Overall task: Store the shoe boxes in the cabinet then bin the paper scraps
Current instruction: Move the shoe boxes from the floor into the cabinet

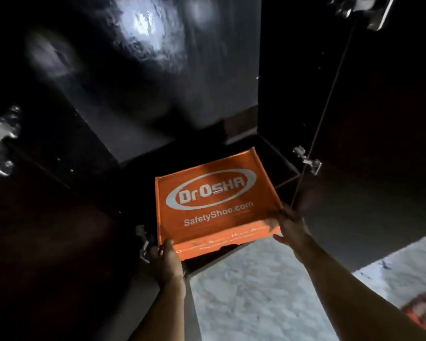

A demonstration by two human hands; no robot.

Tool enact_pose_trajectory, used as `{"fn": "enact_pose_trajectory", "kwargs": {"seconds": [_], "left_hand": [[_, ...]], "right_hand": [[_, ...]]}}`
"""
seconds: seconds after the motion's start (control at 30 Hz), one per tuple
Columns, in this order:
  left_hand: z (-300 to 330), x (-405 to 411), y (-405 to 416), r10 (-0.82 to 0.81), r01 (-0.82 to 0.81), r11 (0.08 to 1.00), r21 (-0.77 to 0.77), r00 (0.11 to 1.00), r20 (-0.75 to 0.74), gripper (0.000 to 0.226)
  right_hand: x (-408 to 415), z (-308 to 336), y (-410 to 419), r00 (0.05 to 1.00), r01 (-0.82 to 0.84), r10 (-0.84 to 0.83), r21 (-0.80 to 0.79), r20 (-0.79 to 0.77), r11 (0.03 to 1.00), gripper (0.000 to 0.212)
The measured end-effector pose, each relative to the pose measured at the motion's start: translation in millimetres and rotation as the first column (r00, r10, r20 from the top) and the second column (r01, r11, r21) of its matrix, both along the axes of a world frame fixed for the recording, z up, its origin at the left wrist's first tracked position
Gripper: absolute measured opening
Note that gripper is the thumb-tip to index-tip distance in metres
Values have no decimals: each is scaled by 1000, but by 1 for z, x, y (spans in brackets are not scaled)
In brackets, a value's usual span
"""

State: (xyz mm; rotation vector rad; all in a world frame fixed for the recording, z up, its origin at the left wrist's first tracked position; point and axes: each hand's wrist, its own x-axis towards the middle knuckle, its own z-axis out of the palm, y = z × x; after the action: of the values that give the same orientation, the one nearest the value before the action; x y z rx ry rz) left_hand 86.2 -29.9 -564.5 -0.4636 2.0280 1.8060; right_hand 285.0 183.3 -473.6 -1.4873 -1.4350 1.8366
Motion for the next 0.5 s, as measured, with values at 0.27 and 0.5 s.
{"fn": "enact_pose_trajectory", "kwargs": {"seconds": [0.27, 0.5], "left_hand": [[9, -43, 43, 177, -198, 933, -300, 979, -97, 63], [34, -80, 76, 420, -476, 868, 142, 856, 301, 69]], "right_hand": [[-114, -63, 39, 969, -248, 247, 49, 30, 967, 42], [-175, -70, 53, 938, -347, 337, 185, 85, 919, 59]]}}
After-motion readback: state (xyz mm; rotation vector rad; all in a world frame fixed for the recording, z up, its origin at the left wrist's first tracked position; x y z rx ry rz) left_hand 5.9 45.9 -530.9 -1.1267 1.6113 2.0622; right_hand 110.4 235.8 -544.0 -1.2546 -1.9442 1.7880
